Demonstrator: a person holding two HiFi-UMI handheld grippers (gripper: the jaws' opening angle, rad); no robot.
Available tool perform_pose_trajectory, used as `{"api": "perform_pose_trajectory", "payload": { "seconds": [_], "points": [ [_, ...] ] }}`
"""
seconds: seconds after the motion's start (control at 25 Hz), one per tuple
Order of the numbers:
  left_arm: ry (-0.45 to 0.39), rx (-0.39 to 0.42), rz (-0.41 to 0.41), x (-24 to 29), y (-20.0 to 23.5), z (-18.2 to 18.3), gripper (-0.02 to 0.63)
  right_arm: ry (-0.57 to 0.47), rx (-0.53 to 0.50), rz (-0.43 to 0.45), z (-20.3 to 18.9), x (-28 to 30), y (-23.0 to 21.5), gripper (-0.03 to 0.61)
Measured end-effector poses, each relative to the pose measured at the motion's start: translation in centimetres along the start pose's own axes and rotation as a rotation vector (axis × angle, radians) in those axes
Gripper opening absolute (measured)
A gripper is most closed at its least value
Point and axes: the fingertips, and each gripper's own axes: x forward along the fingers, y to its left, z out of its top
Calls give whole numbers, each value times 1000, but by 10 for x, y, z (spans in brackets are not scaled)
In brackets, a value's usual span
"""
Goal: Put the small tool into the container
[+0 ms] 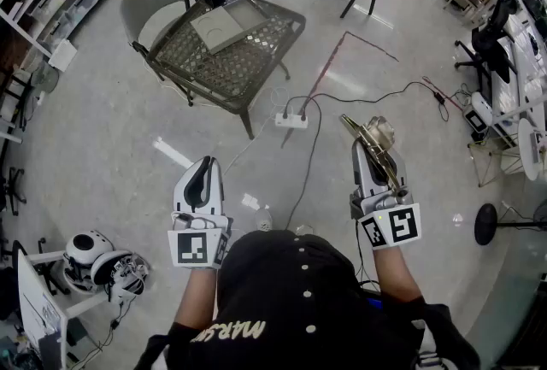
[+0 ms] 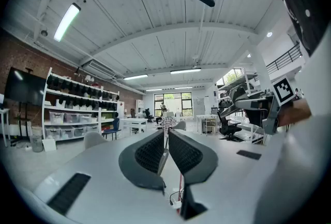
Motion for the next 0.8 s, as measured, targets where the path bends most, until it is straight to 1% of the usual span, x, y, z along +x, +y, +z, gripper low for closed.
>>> {"api": "perform_pose_trajectory", "payload": {
  "seconds": [0.36,0.48,0.8],
  "points": [
    [-7,4,-20,12,28,2,46,-8,-9,-6,-2,27,17,101],
    [-6,1,-30,17,37,2,46,-18,5,-13,-2,36,21,101],
    [3,0,-92,30,63,-3,46,-18,25,-81,-11,54,29,101]
  ]
}}
